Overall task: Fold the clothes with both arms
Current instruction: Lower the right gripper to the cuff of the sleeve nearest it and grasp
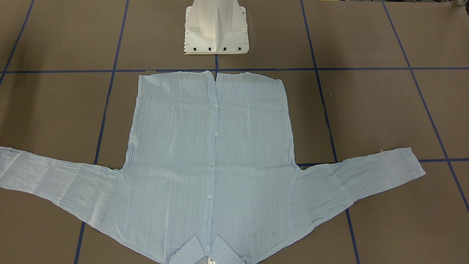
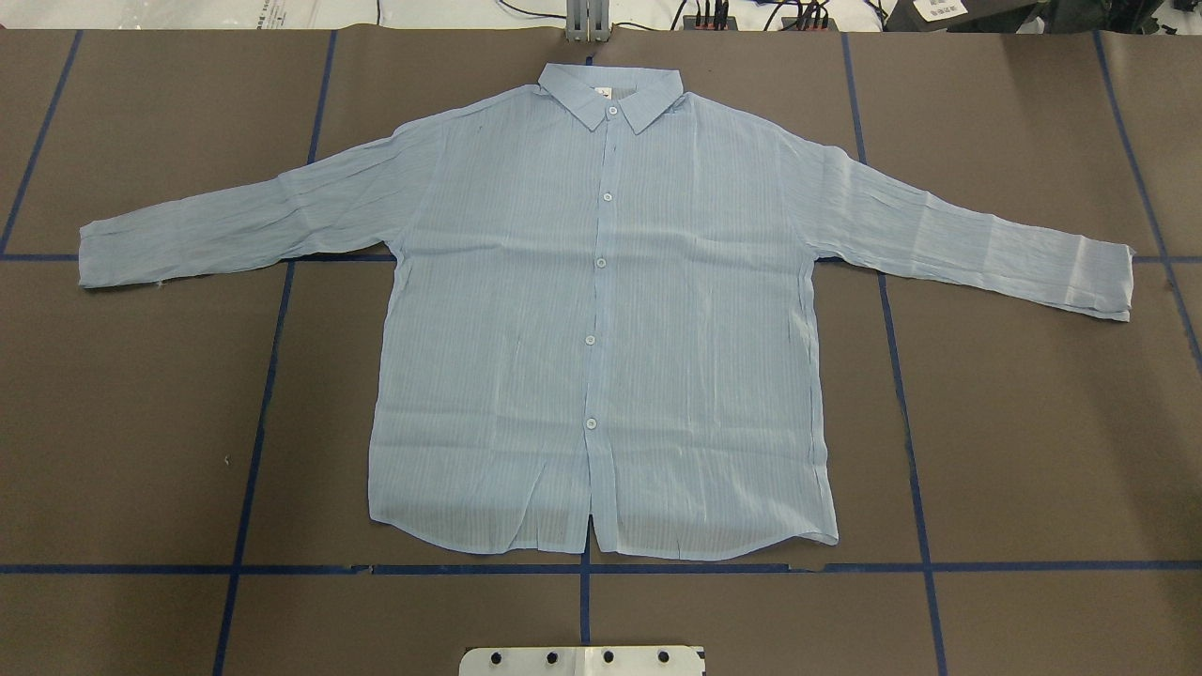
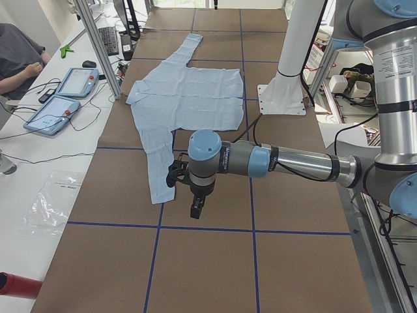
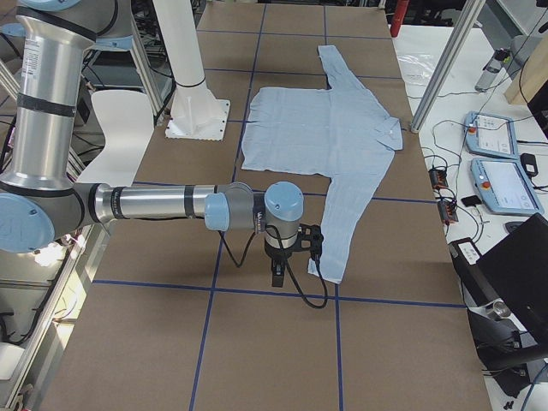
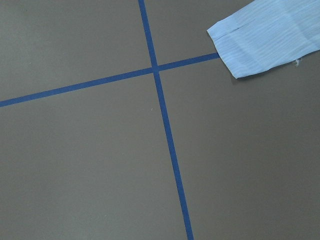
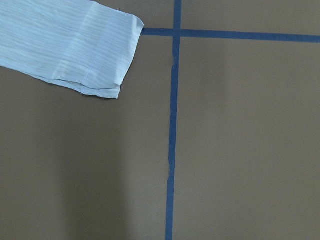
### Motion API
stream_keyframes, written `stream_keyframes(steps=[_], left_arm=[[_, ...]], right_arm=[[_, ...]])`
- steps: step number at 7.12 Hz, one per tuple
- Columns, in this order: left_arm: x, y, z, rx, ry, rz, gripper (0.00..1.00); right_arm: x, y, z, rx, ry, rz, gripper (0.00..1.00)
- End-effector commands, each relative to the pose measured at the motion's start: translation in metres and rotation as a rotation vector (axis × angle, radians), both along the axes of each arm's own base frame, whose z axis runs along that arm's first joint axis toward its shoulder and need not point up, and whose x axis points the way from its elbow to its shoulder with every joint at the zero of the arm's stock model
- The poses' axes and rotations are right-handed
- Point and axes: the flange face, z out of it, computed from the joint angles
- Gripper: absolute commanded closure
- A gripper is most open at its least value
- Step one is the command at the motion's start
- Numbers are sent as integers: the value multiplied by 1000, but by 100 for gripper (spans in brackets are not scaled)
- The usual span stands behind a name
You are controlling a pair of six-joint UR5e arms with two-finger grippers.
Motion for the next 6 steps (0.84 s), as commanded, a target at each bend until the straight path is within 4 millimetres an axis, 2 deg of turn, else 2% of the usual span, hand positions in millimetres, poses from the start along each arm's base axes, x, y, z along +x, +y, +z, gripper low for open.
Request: stream_keyframes(steps=[1, 3, 6], left_arm=[[0, -5, -9, 26, -1, 1, 0], [1, -24, -26, 59, -4, -7, 0], [2, -70, -63, 202, 0, -5, 0]], right_arm=[[0, -2, -4, 9, -1, 0, 0], [-2, -12, -23, 113, -13, 0, 0], [-29, -32, -35, 82, -19, 29, 0]])
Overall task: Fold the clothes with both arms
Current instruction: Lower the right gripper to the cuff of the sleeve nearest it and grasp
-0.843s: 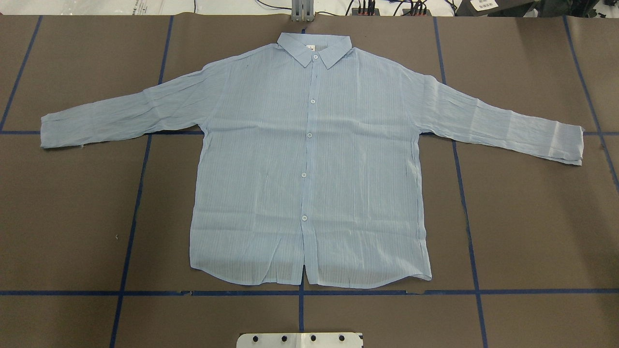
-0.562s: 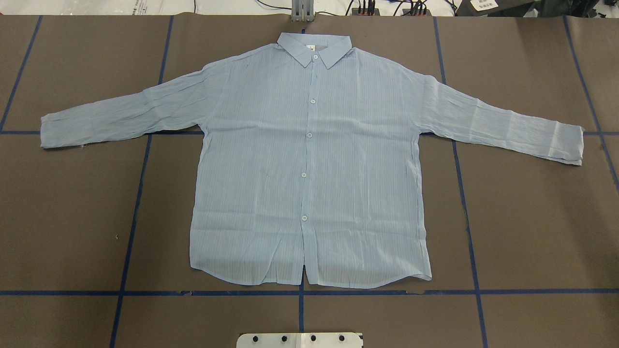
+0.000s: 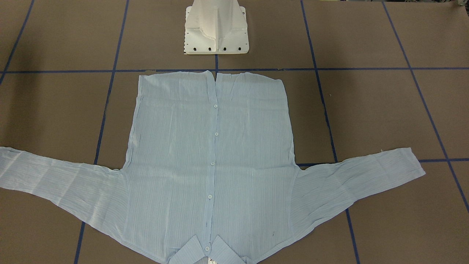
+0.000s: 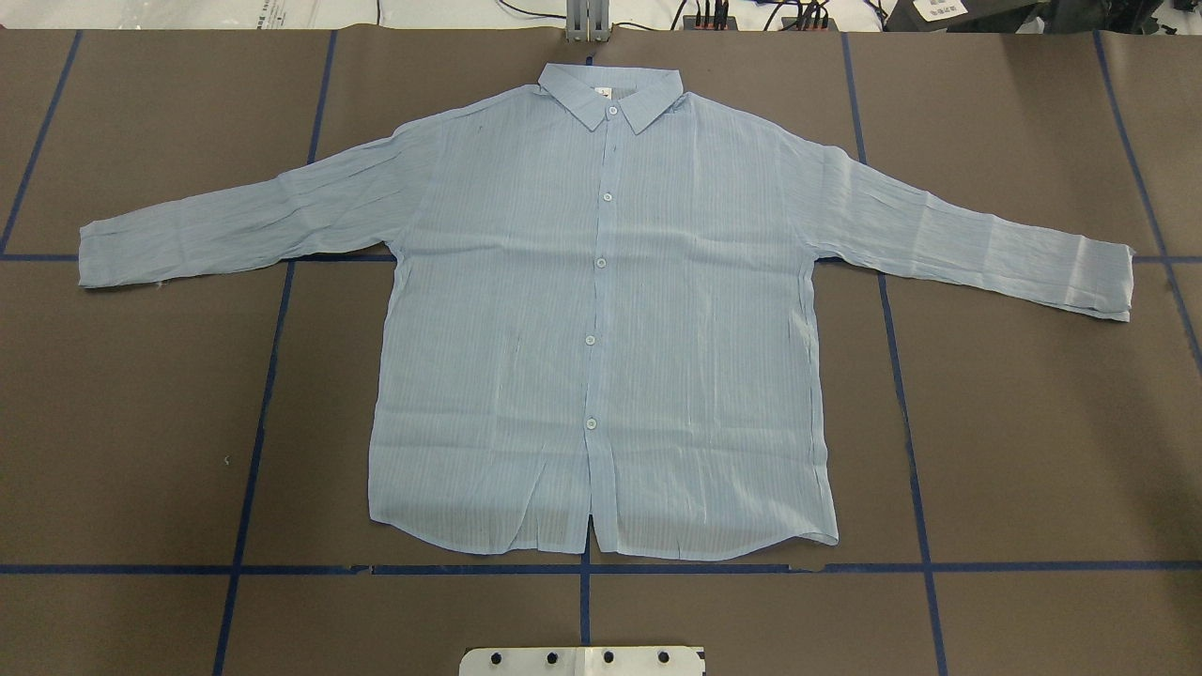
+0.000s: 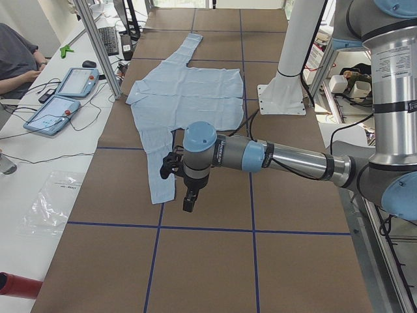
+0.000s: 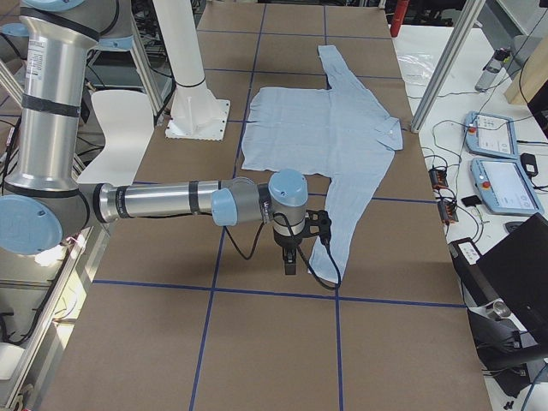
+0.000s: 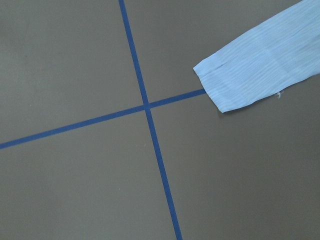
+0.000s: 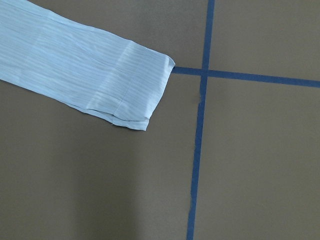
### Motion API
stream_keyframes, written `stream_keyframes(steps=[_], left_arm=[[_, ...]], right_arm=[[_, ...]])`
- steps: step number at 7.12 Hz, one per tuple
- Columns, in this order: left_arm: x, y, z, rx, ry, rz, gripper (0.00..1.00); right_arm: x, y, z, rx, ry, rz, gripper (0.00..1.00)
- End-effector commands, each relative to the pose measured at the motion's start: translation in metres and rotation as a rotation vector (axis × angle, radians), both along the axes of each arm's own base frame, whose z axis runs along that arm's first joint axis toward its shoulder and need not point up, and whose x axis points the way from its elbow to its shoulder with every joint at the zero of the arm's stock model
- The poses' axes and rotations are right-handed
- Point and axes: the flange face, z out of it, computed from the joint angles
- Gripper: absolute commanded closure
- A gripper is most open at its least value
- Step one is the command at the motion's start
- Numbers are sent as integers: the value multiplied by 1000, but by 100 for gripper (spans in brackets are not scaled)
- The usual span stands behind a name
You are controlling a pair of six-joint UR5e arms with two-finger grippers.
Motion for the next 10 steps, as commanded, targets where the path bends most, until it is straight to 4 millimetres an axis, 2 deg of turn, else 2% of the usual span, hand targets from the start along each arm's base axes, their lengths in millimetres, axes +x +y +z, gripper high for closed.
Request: stream_keyframes(steps=[1, 2, 3, 4, 5, 6, 7, 8, 9, 10], left_arm=[[1, -22, -10, 96, 7, 1, 0], [1, -22, -11, 100, 9, 4, 0], [1, -21, -12, 102, 9, 4, 0], [1, -22, -13, 105, 9, 4, 0], [1, -21, -15, 108, 9, 4, 0], [1, -20, -16, 112, 9, 5, 0], [1, -20, -16, 114, 8, 8, 0], [1, -20, -16, 114, 8, 9, 0], [1, -20, -15, 114, 8, 9, 0], [1, -20, -15, 114, 8, 9, 0]], right_arm=[[-17, -35, -5, -15, -6, 19, 0], [-26, -69, 7, -12, -8, 19, 0], [-42, -93, 32, -7, -23, 48, 0], [-70, -103, 50, 8, -54, 88, 1], [-97, -100, 63, 5, -86, 120, 2], [-114, -97, 77, 0, -86, 116, 5], [-122, -96, 91, -4, -63, 110, 7], [-128, -93, 96, -12, -58, 99, 9], [-139, -91, 101, -15, -44, 82, 16], [-143, -93, 102, -9, -30, 80, 18]])
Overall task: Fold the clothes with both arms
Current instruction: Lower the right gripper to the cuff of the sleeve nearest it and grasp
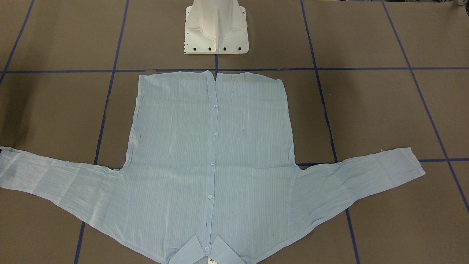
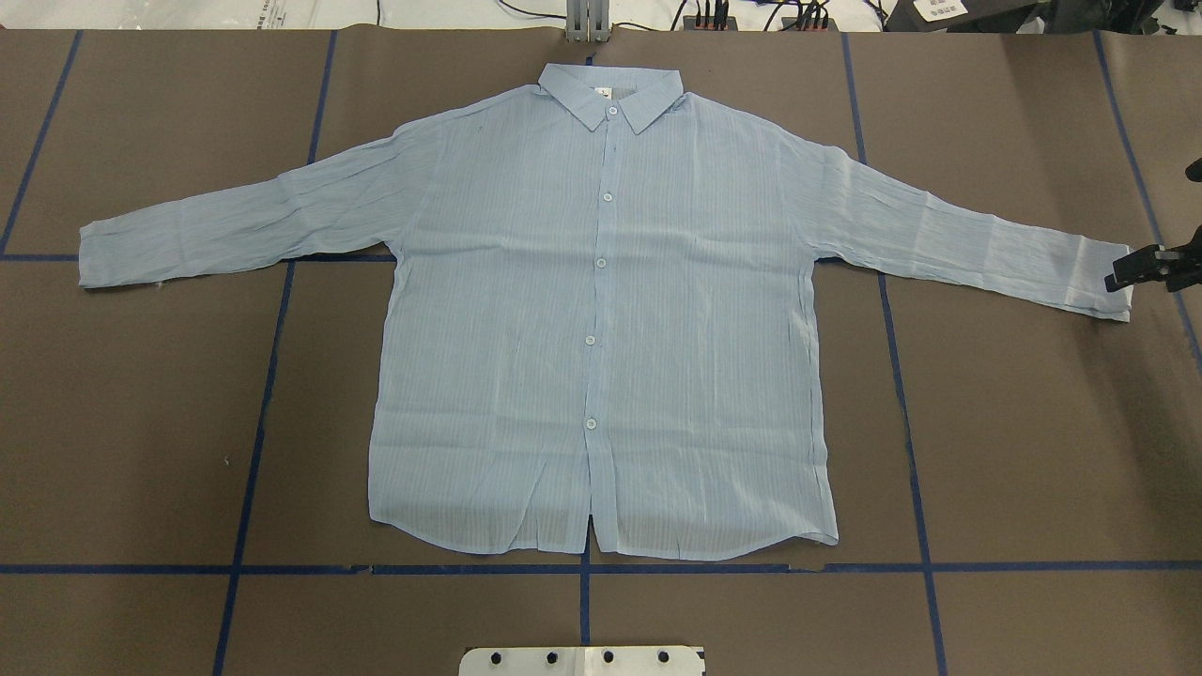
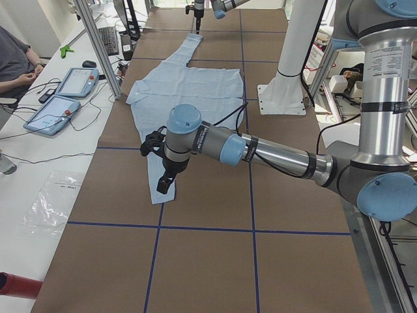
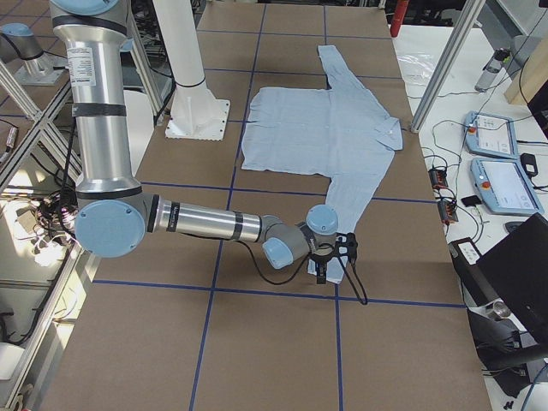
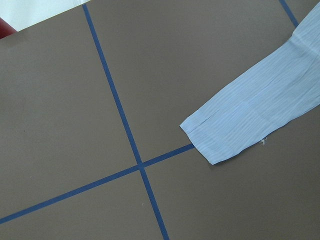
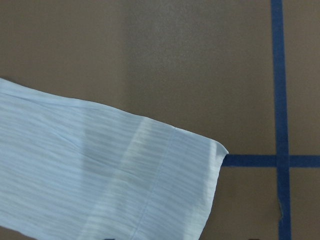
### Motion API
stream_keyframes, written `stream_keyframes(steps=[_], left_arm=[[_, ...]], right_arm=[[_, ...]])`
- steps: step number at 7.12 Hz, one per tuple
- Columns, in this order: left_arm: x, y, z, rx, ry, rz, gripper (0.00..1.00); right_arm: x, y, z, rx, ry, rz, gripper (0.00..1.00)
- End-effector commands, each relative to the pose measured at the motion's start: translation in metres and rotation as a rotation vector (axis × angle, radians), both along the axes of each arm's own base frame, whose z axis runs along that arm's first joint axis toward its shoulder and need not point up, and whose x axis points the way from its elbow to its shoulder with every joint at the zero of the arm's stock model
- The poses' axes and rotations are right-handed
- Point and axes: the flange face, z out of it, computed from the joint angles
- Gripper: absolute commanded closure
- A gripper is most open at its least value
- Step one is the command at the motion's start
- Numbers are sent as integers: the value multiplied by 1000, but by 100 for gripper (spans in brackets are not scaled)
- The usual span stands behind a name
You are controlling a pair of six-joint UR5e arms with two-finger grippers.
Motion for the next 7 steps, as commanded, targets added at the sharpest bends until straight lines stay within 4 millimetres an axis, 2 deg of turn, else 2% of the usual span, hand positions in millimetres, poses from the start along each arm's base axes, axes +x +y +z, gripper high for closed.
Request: stream_keyframes(steps=[1, 2, 3, 4, 5, 7], left_arm=[[0, 1, 1, -2, 0, 0, 0], [0, 1, 2, -2, -1, 1, 0], [0, 1, 1, -1, -1, 1, 0], [0, 0, 0, 1, -1, 1, 0], [1, 0, 0, 1, -1, 3, 0], [1, 0, 0, 3, -1, 3, 0]], right_arm=[[-12, -3, 6, -2, 21, -11, 26], [-14, -7, 4, -1, 20, -10, 47], [-14, -8, 4, -9, 18, -3, 74], [-14, -8, 4, -20, 16, 8, 94], [-15, -8, 5, -21, 17, 6, 100], [-15, -9, -3, -14, 7, 12, 100]])
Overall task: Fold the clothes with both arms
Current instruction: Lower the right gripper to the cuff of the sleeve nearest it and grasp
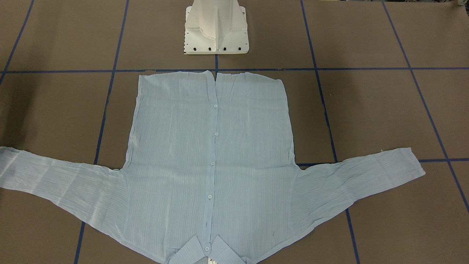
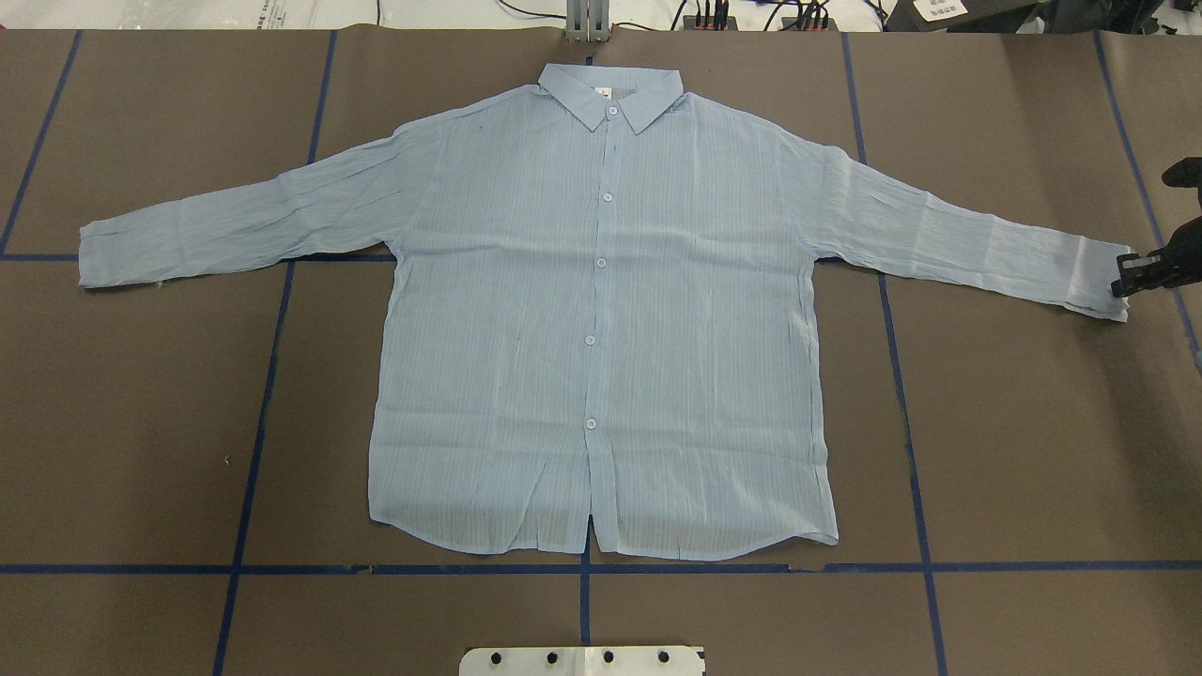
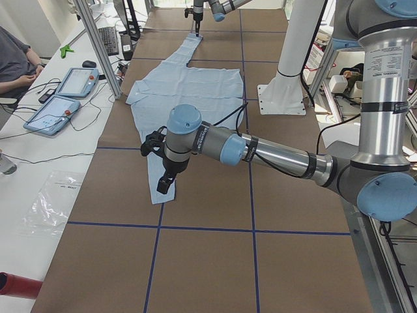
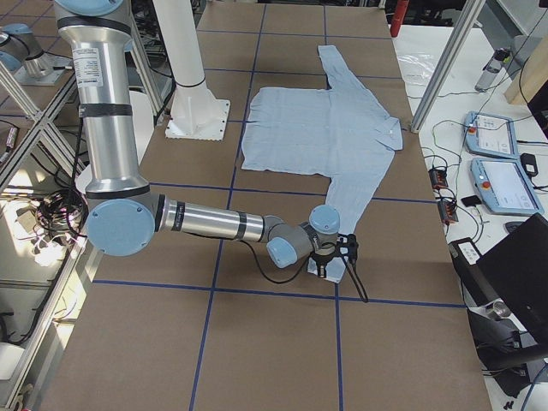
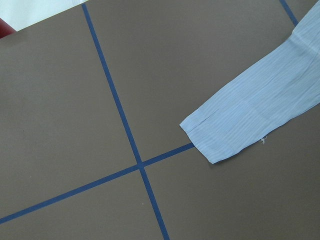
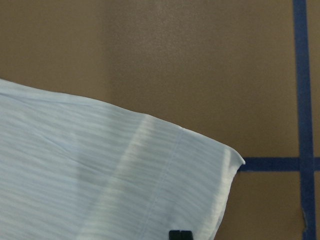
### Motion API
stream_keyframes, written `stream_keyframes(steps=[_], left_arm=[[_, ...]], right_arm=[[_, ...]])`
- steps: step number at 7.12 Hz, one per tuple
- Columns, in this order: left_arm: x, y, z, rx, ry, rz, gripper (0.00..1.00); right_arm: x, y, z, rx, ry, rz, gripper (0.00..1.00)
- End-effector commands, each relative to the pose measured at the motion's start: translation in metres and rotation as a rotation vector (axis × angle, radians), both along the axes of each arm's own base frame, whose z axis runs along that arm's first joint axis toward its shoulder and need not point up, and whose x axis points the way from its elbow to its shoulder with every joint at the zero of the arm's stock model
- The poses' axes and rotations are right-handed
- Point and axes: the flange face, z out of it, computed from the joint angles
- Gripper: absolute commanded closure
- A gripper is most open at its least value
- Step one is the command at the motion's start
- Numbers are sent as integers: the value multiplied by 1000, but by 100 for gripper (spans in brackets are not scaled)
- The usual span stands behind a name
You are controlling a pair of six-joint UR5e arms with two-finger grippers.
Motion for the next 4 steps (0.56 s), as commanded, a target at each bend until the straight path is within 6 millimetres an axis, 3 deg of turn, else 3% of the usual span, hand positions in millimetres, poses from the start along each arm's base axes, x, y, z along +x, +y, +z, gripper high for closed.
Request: stream_keyframes(steps=[1, 2, 3, 4], left_arm=[[-1, 0, 0, 1, 0, -1, 0], [0, 0, 0, 1, 0, 0, 0], [0, 0, 0, 1, 0, 0, 0], [0, 0, 1, 0, 0, 0, 0]], right_arm=[[-1, -3, -14, 17, -10, 7, 100], [-1, -8, -35, 39, -22, 10, 100], [-5, -22, -72, 36, -30, 28, 100], [-12, -39, -121, 15, -34, 56, 100]])
